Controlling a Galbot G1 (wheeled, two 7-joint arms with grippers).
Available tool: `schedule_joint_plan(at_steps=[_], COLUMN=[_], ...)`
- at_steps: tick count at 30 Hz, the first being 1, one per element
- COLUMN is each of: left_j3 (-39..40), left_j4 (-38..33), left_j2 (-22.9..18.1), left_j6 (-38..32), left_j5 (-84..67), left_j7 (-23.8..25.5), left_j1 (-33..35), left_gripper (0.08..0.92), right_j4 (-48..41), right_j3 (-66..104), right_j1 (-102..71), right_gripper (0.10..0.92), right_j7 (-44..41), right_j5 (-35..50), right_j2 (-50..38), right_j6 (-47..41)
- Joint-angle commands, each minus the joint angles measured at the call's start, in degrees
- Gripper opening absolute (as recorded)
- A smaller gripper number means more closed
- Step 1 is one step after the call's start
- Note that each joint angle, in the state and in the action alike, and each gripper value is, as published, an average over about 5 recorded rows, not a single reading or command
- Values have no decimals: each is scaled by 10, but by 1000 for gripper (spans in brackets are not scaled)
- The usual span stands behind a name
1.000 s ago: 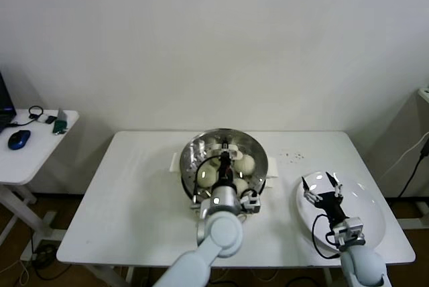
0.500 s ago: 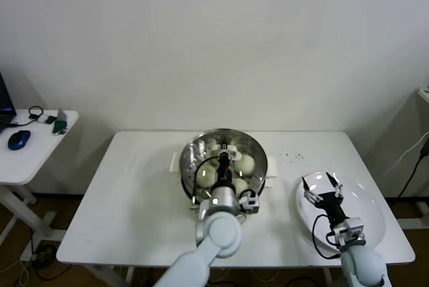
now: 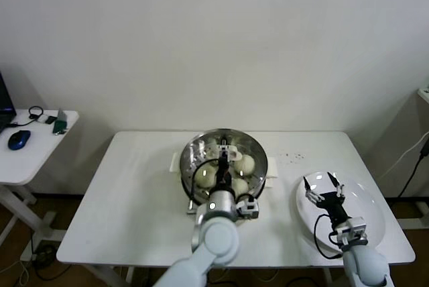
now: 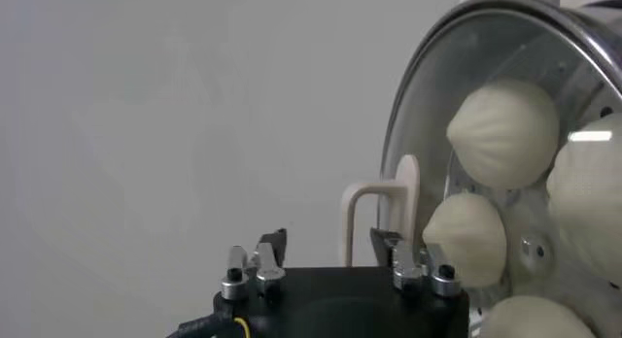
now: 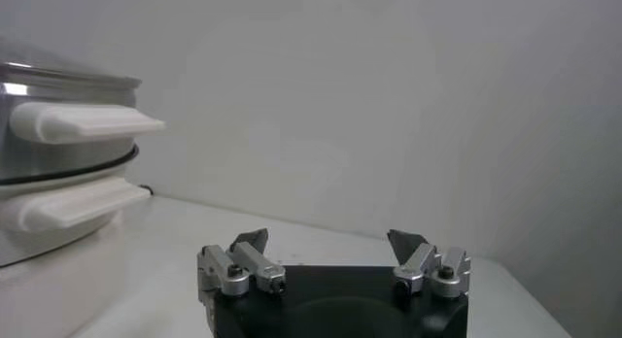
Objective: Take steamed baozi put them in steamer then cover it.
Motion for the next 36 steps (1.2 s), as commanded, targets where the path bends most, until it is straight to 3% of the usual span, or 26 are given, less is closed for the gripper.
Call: schedule_joint_plan(at_steps=[1,7,14,17,23,25,31,36], left_j3=[-1,-8,-30,-63,-183,-231,-379,-442], left_j4=[-87,-127,-178,-195,-208,-208,-188,-165], left_j2=[26,54,105,124,137,140,114,83], left_j6=[28,24,-8,-38,-182,-241,-414,-483], left_j5=[-48,-99,-178,-242,-470,-550,-718,-820], left_j7=[-11,-26,-85,-132,-307,-338,-353,-350], left_j1=[12,53,118,144,174,194,286,334], left_gripper=[637,793,822,823,823,823,823,823], right_j4=[1,-1,-3,-1,6,10,21,31], right_j3=[2,4,1,0,-1,0,5,10], right_j1=[0,1,5,6,3,0,-15,-29], right_gripper=[823,823,823,823,823,823,823,823], right_j7=[-3,-7,-9,-10,-12,-13,-15,-18], right_j5=[7,5,2,3,5,7,17,25], right_j2=[-1,-4,-5,-8,-11,-13,-15,-17], right_j6=[-4,-3,-4,-4,-4,-4,-4,-2])
